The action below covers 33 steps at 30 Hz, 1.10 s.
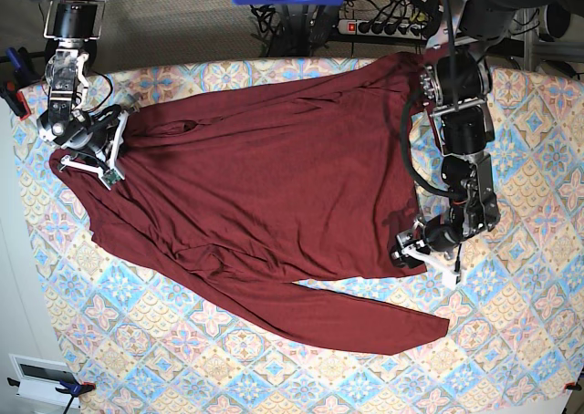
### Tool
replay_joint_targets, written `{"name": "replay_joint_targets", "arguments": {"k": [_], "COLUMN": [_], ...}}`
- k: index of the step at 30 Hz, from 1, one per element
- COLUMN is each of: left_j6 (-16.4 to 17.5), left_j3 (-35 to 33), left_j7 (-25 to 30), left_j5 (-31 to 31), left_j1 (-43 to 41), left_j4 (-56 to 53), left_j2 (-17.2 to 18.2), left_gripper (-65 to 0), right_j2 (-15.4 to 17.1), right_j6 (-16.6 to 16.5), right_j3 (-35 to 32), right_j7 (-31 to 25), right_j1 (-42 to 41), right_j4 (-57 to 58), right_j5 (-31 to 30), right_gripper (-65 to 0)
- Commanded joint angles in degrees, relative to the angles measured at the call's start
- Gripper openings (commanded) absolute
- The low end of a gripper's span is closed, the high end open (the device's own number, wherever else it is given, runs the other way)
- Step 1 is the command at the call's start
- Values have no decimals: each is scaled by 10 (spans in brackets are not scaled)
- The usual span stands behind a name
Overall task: Layout the t-shirt on the table in an organized manner, then fold the t-shirt properly
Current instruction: 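Reach the left gripper along the shirt side to its hem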
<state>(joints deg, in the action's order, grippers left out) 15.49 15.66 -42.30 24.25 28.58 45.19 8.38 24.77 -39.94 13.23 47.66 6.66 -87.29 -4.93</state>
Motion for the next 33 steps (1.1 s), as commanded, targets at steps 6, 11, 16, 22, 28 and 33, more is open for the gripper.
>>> {"name": "replay_joint_targets", "arguments": {"k": [6, 11, 16, 22, 28, 33], "left_j6": [-7, -29, -66, -91, -126, -136], "left_j3": [-85, -85, -86, -86, -85, -85], "left_j7": [16, 70, 139, 230, 278, 288], "left_j5": [-6, -13, -13, -50, -100, -104], "left_j1": [1, 29, 97, 173, 223, 253], "left_j4": [-8, -29, -118, -211, -233, -229], "left_j2": [-3, 0, 16, 35, 58, 83], "left_gripper": [-454, -650, -649, -650, -649, -648], "right_j2": [10, 10, 10, 10, 9, -2], "right_j6": [-1, -1, -1, -1, -1, -1], "right_j3": [5, 6, 6, 8, 6, 6], "right_j7": [1, -1, -4, -4, -2, 0], "right_j1": [-6, -6, -6, -4, -3, -3], "right_j4": [-8, -11, -55, -107, -144, -151], "right_j5": [0, 0, 0, -2, -3, -3], "right_gripper": [-575, -575, -575, -575, -575, -575]}}
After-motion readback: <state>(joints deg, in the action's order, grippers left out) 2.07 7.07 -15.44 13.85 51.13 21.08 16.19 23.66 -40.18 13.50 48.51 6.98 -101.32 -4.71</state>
